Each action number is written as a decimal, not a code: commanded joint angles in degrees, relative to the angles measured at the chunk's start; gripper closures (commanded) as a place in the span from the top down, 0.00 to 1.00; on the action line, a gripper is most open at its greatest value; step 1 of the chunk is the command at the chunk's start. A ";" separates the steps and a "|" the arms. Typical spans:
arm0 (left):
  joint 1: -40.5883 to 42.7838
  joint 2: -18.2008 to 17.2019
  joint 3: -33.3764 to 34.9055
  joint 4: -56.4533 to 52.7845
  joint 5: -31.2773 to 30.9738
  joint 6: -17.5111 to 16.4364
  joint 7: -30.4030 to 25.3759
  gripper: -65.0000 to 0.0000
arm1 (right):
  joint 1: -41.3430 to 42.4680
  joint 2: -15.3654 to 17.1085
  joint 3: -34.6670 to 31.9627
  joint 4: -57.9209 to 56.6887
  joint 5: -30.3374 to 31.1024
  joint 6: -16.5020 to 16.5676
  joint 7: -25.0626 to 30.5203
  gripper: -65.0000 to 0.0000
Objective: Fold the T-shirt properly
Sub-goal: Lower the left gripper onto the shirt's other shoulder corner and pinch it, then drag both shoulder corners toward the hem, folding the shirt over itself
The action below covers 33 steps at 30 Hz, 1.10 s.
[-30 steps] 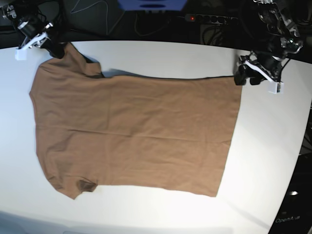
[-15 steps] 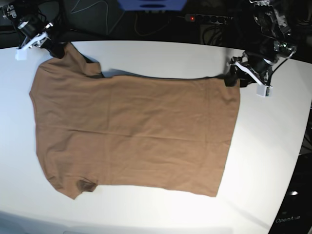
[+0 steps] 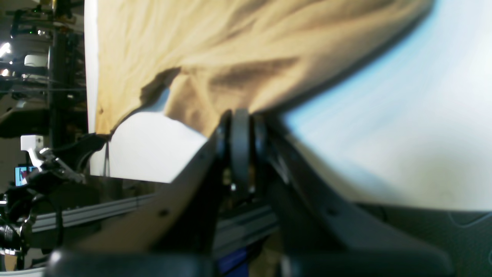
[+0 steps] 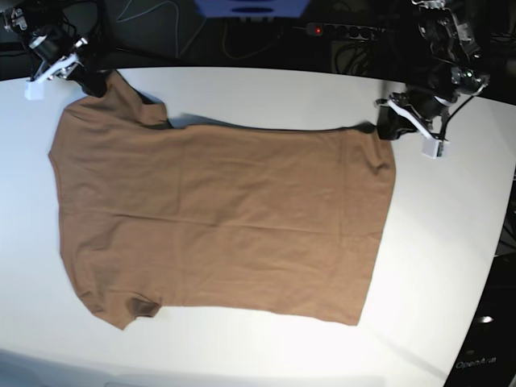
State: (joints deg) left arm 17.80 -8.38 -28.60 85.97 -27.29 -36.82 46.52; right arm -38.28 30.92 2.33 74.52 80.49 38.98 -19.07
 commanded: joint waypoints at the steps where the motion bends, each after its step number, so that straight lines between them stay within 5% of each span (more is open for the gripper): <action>1: 0.79 -0.01 -0.02 -0.04 2.89 0.73 4.25 0.04 | -0.35 1.04 0.35 0.78 0.87 1.02 0.74 0.01; 13: -0.88 0.16 -0.02 0.58 2.80 0.73 4.42 0.04 | 2.72 3.94 0.00 0.78 0.87 1.02 0.74 0.01; 33: -6.24 0.51 -0.02 6.99 2.89 1.35 12.33 0.04 | 5.10 8.69 0.35 8.95 0.87 1.02 0.83 0.01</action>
State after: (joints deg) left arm 12.36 -7.42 -28.49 91.72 -23.35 -35.53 59.72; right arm -32.99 38.39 2.07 82.65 80.12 38.98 -19.00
